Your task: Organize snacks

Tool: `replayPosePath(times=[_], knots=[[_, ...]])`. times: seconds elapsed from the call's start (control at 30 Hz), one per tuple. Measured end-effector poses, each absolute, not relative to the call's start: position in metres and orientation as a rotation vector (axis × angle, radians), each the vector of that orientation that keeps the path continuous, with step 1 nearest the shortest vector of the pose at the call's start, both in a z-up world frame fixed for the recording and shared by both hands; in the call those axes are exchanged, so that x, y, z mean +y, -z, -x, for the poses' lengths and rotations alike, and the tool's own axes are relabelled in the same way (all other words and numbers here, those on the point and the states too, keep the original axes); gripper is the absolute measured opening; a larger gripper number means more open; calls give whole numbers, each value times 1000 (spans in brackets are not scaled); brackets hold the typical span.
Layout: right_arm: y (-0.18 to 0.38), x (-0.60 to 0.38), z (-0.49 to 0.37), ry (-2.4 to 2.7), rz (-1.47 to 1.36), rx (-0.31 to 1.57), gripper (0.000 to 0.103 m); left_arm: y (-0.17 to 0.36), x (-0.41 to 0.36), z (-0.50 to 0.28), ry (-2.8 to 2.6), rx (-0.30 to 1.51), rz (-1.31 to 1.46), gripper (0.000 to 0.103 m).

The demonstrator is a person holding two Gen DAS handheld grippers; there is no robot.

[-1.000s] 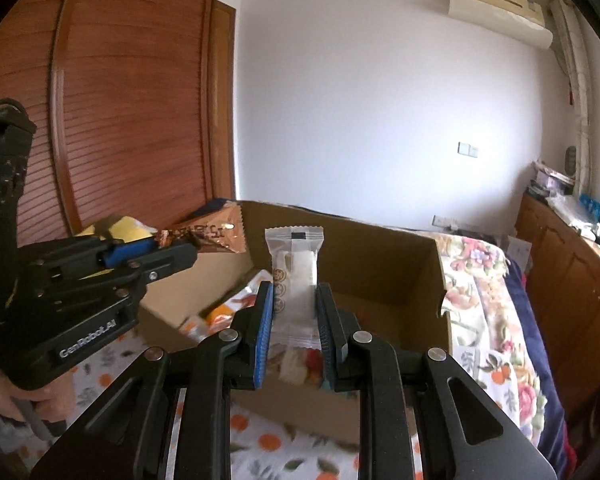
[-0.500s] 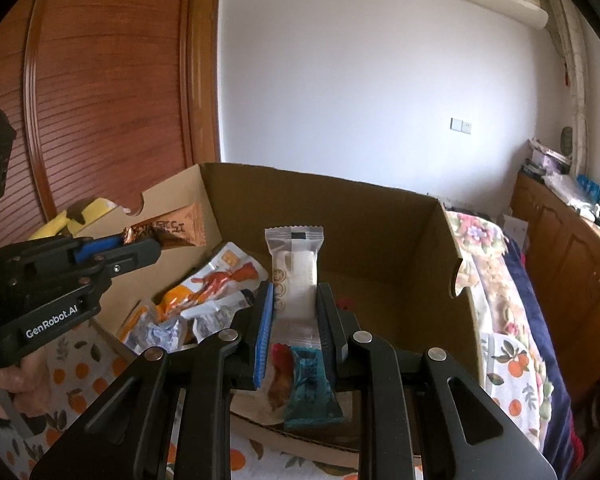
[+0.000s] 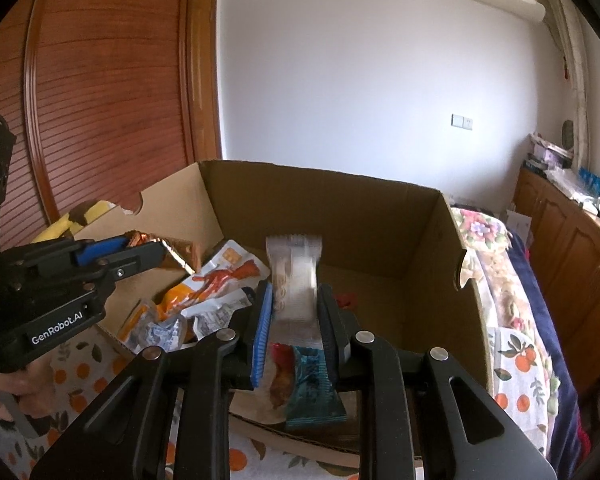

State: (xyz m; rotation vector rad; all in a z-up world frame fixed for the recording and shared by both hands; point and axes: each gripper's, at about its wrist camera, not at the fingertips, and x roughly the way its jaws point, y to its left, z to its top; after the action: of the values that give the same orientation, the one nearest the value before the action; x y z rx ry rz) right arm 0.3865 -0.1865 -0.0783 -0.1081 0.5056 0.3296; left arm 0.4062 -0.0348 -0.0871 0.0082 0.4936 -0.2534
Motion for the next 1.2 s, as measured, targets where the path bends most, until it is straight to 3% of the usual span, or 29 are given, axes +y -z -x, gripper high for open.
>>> replayPosePath(times=[0.2, 0.63, 0.9, 1.03, 1.2], knots=[[77, -186, -387, -329, 111, 517, 30, 82, -33, -404, 255, 508, 5, 35], [37, -192, -345, -302, 78, 502, 30, 48, -35, -358, 237, 495, -57, 36], [41, -197, -311, -275, 38, 535, 31, 61, -32, -332, 222, 559, -62, 36], [55, -196, -297, -255, 38, 560, 41, 75, -37, -320, 215, 597, -68, 36], [73, -196, -292, -225, 31, 594, 65, 88, -43, -312, 187, 631, -88, 48]])
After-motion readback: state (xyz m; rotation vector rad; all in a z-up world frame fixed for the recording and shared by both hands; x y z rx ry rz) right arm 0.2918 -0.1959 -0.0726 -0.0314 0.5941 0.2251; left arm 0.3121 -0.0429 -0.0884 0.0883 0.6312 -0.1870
